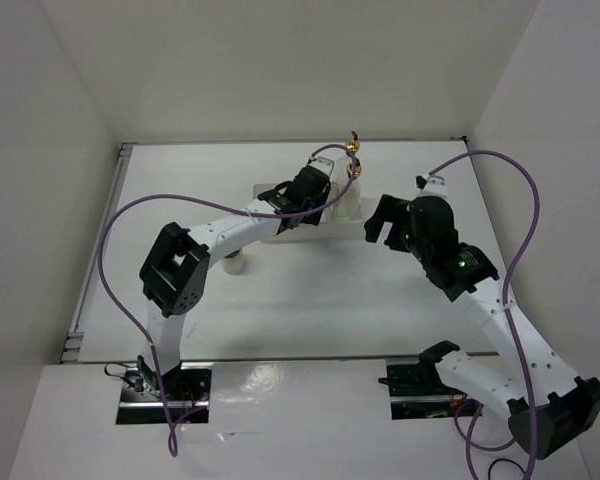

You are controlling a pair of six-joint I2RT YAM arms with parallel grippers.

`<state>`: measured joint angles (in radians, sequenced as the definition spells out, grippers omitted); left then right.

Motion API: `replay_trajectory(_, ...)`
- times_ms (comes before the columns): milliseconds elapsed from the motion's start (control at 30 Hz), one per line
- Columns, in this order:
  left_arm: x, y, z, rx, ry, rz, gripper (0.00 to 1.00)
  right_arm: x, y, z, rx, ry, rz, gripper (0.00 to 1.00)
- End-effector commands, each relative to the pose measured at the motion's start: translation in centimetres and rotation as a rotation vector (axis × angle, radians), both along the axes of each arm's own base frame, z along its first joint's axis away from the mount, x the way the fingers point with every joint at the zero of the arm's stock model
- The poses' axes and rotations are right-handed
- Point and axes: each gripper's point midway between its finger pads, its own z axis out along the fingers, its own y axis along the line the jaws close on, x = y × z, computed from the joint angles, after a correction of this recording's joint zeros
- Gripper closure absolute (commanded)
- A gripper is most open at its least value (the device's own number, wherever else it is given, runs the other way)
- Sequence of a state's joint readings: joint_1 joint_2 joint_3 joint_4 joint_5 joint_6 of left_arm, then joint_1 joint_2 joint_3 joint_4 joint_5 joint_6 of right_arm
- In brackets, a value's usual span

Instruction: Organize the condiment bottles

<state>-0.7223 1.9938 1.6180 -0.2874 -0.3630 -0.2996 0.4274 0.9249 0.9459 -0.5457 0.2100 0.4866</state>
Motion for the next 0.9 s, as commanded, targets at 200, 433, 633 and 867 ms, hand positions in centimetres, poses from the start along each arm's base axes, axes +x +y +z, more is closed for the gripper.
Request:
replay_trajectory(200,1.4,-1.0,0.0,-0.078,-0.028,0.062,0.75,0.2,1.1,0.3,0.066,-0.033,0.018,0.02)
replay_trajectory(433,1.5,-0.2,-1.5,-0.049,-0.006,0.078,0.58,0.2,1.1,0.3,0.066,-0.033,0.018,0.02)
replay_trajectory(633,1.3,-0.2,-1.5,-0.054,0.009,0.079,0.48,0.2,1.1,-0.1,0.058,-0.016,0.018,0.02)
replay_trajectory(867,1.0,-0.4,-1.4,-0.057,0.024,0.065,0.14,0.3,0.9,0.5,0.058,-0.027,0.010,0.02)
